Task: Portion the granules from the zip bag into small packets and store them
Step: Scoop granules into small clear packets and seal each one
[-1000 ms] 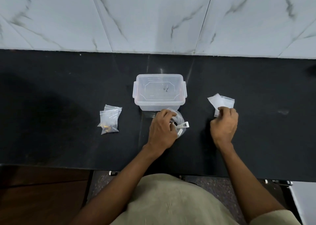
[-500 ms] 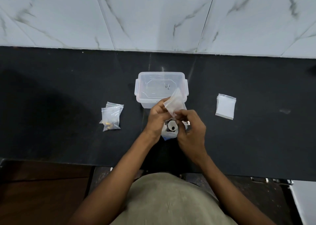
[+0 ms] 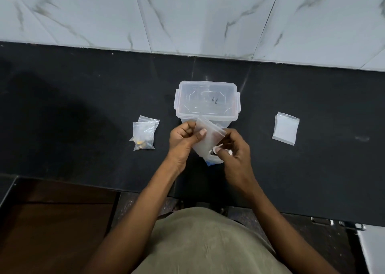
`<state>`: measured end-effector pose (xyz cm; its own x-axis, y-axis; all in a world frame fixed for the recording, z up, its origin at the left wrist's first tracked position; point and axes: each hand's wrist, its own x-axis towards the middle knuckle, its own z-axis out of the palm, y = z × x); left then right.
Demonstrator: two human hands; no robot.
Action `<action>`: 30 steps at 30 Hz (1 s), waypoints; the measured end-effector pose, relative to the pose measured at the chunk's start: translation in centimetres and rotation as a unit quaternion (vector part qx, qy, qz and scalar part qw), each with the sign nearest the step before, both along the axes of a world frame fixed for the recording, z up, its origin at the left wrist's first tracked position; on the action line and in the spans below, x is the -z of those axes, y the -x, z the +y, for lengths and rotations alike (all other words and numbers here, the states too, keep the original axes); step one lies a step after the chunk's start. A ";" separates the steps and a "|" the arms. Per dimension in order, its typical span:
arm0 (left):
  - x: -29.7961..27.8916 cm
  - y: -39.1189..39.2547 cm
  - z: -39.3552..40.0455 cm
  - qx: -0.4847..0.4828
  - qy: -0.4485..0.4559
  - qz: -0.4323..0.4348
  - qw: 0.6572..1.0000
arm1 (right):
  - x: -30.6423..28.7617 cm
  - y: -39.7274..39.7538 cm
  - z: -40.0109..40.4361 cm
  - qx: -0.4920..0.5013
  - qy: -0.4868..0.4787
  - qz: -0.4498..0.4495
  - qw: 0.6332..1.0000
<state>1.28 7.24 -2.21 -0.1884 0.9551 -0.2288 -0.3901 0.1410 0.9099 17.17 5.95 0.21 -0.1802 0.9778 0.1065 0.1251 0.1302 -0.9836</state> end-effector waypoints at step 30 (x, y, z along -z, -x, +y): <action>-1.4 2.5 0.1 0.058 0.002 0.300 0.952 | -0.1 0.3 3.1 -0.114 -0.049 -0.261 0.957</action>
